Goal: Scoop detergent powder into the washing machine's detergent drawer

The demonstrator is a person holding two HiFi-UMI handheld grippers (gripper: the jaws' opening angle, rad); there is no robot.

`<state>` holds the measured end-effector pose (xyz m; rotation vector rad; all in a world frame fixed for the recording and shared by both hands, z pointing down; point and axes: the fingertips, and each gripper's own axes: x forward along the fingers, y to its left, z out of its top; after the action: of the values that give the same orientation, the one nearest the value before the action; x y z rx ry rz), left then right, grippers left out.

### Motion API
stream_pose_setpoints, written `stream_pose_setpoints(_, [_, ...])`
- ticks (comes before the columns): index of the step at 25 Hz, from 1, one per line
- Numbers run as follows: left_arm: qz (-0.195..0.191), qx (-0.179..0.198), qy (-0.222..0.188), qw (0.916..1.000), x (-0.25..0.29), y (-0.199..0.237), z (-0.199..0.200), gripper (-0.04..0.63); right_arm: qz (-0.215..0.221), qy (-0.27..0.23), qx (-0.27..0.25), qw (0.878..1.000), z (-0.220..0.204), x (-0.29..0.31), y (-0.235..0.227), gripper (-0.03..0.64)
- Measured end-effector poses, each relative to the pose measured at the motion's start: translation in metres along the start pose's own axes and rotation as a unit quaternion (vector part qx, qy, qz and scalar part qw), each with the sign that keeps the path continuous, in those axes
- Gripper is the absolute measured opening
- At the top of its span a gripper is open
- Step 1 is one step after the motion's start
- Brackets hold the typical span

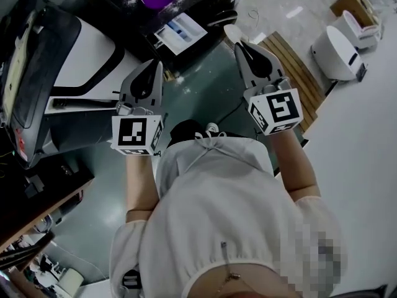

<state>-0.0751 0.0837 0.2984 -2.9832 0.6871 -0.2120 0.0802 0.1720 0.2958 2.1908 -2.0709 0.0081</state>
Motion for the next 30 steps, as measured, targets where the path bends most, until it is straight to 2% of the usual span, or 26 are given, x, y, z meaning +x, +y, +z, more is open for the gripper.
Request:
stream_pose_setpoints(10, [0.051, -0.011, 0.019, 0.9985, 0.055, 0.048, -0.018, 0.023, 0.068, 0.006, -0.003, 0.998, -0.006, 0.102, -0.024, 0.010])
stream_pose_setpoints(20, [0.103, -0.020, 0.010, 0.9944, 0.119, 0.140, -0.014, 0.023, 0.134, 0.010, -0.019, 0.991, 0.011, 0.243, -0.036, 0.011])
stream_pose_setpoints(26, [0.123, -0.026, 0.016, 0.9919, 0.151, 0.194, -0.016, 0.023, 0.175, 0.040, -0.054, 0.982, 0.019, 0.331, -0.032, 0.011])
stream_pose_setpoints(30, [0.131, -0.032, 0.018, 0.9907, 0.168, 0.218, -0.017, 0.023, 0.212, 0.089, -0.089, 0.969, 0.010, 0.379, -0.024, 0.011])
